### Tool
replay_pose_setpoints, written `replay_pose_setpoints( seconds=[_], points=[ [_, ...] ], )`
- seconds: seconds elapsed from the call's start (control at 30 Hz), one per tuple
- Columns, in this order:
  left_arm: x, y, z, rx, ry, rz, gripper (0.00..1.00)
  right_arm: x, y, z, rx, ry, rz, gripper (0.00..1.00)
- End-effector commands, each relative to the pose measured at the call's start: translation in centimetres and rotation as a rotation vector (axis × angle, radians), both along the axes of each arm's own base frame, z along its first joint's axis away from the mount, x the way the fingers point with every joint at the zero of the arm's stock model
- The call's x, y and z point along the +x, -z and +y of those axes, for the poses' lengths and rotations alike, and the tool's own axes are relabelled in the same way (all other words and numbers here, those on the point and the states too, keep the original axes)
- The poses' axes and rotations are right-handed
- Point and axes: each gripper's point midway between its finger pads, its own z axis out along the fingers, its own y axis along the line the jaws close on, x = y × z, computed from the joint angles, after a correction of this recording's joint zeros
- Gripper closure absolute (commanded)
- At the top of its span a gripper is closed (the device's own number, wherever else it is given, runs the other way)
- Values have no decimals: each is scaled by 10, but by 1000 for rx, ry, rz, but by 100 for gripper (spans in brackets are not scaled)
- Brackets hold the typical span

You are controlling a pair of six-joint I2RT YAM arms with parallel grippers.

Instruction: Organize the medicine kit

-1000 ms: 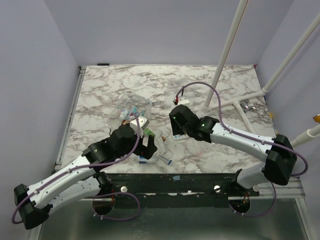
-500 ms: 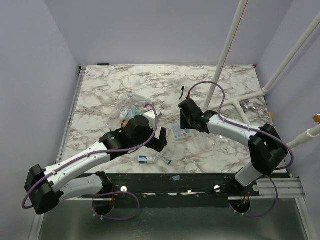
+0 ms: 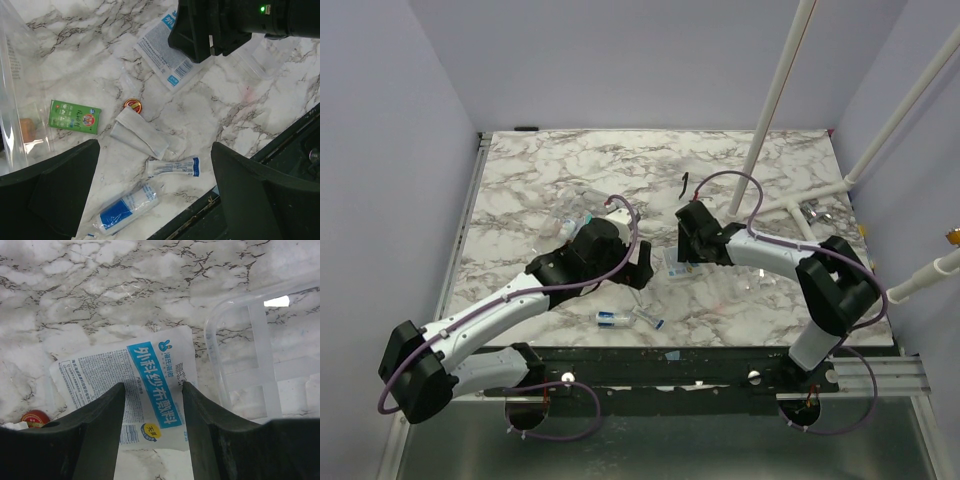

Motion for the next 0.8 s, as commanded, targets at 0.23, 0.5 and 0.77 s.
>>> replay_pose_setpoints(
  seconds=[0.23, 0.5, 0.77],
  points=[
    [13, -6, 2, -91, -12, 21, 3, -8, 38, 1, 9, 7, 78, 61],
    [2, 7, -3, -86, 33, 90, 3, -13, 46, -5, -9, 15, 85, 99],
    [-9, 32, 0, -68, 11, 190, 3, -11, 23, -3, 47, 14, 26, 99]
  ],
)
